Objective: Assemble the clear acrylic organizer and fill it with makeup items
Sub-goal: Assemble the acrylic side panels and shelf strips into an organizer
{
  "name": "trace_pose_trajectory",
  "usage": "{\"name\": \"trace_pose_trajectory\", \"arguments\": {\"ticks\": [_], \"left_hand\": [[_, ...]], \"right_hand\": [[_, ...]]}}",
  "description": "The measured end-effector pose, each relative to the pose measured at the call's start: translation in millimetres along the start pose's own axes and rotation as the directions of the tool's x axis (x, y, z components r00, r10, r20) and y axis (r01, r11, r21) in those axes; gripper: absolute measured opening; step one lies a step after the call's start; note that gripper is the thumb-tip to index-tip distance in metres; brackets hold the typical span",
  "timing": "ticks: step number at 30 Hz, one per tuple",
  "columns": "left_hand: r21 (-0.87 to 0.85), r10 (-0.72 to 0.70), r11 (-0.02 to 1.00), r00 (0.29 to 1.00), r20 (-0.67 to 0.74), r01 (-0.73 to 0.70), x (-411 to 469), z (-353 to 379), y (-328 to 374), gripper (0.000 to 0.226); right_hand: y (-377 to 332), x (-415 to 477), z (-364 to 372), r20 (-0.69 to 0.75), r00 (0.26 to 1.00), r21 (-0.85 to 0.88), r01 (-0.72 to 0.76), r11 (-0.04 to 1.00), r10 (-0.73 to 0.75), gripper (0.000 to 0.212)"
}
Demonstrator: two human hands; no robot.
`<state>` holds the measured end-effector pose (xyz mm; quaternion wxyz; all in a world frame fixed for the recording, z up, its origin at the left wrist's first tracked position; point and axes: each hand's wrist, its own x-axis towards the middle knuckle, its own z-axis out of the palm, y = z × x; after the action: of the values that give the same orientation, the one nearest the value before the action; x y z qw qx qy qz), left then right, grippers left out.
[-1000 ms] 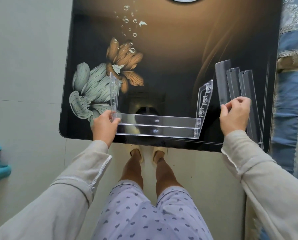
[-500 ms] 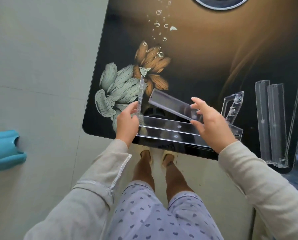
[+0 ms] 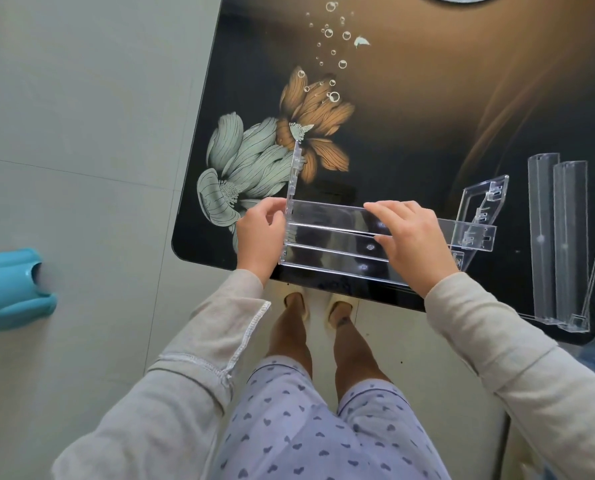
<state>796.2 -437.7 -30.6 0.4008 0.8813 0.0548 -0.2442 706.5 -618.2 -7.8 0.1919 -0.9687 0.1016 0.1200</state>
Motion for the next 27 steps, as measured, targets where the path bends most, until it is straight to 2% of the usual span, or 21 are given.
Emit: {"name": "trace_pose_trajectory", "arguments": {"ticks": [16,27], "left_hand": [[0.008,0.005,1.000,1.000,-0.028,-0.005,-1.3,1.2,0.5,0.027],[0.086,0.002,0.996,1.000,-0.023,0.000,1.6,4.0,2.4,0.028]], "right_hand": [[-1.0,3.2,4.9,0.067,0.995,0.024,-0.073,0.997,0.071,0.045],[-1.1,4.7,8.4,0.076,0.994,0.007,-0.075,0.997,0.074,0.045]]}}
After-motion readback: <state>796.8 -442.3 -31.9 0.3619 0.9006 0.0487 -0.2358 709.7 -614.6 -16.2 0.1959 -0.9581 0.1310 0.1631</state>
